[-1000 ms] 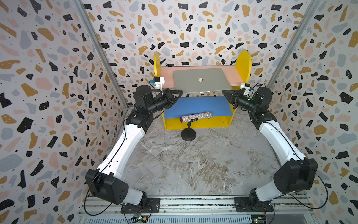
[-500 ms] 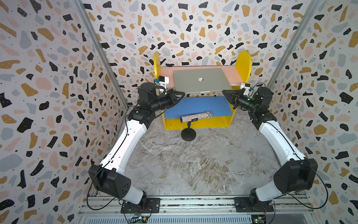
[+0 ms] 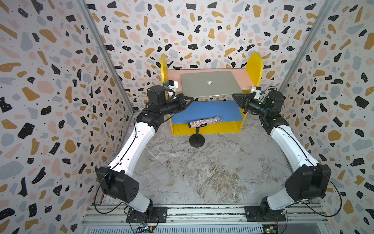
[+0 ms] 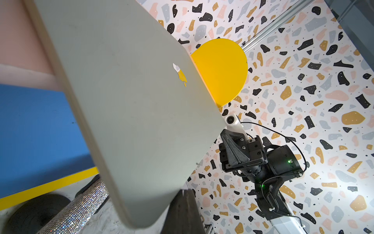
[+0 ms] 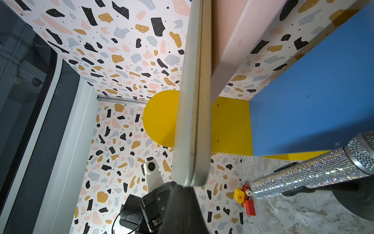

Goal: Close the laptop lid and set it aside
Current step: Place the laptop on the shelf.

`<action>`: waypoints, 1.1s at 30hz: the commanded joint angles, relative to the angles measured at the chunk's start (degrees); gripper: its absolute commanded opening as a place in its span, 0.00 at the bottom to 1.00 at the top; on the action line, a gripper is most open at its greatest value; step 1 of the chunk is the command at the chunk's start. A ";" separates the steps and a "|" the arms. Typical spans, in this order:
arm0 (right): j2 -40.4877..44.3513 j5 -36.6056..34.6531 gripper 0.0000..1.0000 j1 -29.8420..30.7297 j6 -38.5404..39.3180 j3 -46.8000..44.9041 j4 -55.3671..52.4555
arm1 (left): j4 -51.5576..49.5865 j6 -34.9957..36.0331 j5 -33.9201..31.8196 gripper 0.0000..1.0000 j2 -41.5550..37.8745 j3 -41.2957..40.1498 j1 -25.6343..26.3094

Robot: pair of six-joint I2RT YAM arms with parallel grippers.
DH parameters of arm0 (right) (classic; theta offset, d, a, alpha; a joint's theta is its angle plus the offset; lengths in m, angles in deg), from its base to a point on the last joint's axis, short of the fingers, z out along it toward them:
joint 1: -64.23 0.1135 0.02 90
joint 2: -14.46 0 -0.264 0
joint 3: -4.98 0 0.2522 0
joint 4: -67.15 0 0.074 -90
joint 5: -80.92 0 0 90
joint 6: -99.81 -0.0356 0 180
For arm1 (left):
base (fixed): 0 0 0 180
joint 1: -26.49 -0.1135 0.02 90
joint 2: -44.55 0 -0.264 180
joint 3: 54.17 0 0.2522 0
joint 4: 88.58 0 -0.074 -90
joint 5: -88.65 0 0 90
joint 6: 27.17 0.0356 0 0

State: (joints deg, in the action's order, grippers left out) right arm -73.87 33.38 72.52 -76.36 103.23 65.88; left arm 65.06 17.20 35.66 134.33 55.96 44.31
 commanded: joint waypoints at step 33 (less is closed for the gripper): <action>-4.81 0.21 0.00 -0.16 -1.03 7.06 2.62 | -4.63 2.11 -1.83 0.00 10.84 15.71 -1.45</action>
State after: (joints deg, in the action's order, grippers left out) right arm -78.72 33.81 72.55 -77.28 107.40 66.71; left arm 58.18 18.51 33.63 144.36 68.90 43.50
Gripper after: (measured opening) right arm 0.042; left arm 0.043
